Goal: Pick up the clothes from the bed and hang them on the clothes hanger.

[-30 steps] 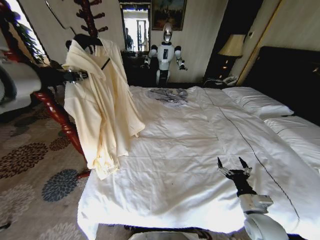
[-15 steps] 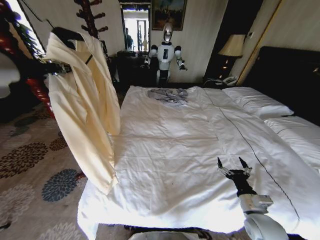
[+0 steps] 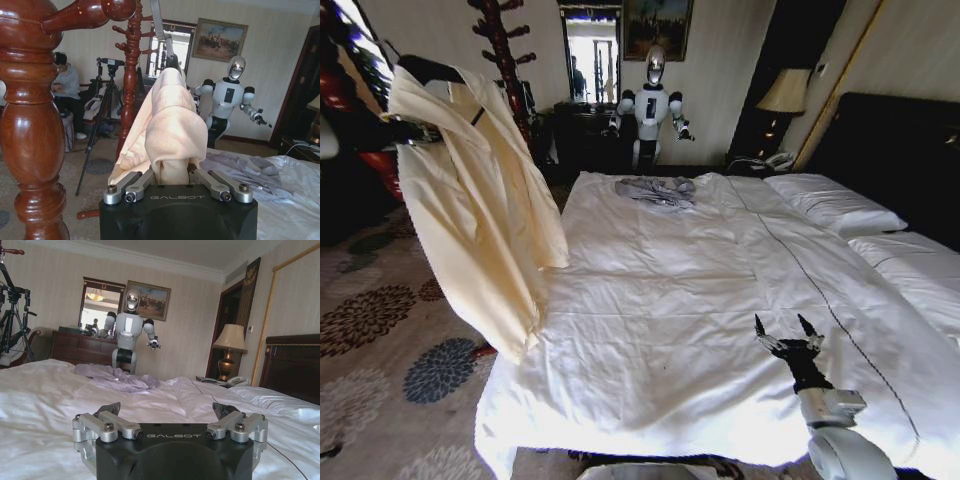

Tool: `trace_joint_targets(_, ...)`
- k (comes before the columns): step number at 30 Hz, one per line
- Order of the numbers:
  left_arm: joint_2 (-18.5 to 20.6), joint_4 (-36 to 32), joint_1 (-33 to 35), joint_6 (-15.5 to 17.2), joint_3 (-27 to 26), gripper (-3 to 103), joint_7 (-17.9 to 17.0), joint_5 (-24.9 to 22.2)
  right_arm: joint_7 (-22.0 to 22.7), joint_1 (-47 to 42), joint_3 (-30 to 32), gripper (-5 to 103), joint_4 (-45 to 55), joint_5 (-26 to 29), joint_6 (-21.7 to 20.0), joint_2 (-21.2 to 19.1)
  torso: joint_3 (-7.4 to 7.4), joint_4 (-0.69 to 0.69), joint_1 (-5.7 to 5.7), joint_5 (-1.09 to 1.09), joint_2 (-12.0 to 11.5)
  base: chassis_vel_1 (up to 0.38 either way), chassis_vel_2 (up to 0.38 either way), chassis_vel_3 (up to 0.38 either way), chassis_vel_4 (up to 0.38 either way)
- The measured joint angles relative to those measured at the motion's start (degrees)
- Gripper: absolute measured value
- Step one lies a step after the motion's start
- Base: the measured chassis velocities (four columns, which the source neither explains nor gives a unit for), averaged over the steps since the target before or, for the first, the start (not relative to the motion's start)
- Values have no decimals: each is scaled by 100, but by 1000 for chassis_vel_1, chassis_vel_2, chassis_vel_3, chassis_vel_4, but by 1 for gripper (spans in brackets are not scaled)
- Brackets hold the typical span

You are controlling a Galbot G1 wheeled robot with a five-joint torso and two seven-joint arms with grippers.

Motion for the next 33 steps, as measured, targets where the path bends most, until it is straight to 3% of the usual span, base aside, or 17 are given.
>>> trace_joint_targets(33, 174, 250, 313, -8, -154, 18, -8, 0, 0, 0, 0, 100, 0, 0, 1, 0, 0, 1, 0, 1, 0, 0, 0, 0, 0)
